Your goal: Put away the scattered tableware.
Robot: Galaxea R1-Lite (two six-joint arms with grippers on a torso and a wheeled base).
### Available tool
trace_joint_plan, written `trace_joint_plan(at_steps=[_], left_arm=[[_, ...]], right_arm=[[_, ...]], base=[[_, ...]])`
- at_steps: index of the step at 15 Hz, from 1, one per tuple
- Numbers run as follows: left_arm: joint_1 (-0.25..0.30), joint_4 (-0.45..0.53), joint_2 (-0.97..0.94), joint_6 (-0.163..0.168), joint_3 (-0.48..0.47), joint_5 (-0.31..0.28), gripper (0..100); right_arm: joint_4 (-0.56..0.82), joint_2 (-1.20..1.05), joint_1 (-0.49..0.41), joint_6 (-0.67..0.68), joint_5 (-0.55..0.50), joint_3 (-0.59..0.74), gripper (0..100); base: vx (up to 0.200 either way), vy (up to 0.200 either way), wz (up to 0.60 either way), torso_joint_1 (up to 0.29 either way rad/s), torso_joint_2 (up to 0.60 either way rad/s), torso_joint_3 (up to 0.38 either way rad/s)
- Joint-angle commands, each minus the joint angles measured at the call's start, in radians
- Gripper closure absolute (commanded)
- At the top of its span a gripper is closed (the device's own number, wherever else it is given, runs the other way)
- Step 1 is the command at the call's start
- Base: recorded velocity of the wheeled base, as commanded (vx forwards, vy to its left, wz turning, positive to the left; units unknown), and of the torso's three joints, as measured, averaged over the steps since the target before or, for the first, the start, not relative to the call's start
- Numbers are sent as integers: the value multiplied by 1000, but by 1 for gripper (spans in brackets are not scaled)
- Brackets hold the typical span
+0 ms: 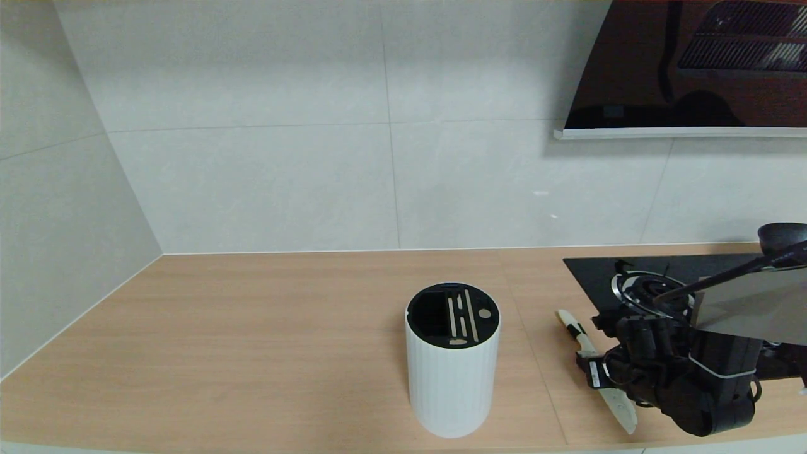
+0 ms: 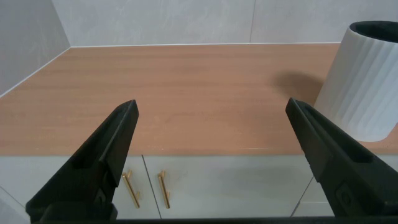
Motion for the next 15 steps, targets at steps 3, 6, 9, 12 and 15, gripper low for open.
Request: trace_joint_plan(at_steps=[3,6,9,12,15], left_arm=[[0,0,0,0,0,1,0],[0,0,0,0,0,1,0],[0,0,0,-2,0,1,0],[0,0,0,-2,0,1,0],[0,-2,0,-2,0,1,0]], right_arm=[[0,6,1,-2,0,0,100],[0,-6,1,-2,0,6,100],[7,-143,16,1,0,51,100],[46,-329,55,1,0,98,100],[112,-508,110,15,0,112,100]], base=[[0,0,0,0,0,0],[0,0,0,0,0,0],[0,0,0,0,0,0],[0,0,0,0,0,0],[0,0,0,0,0,0]])
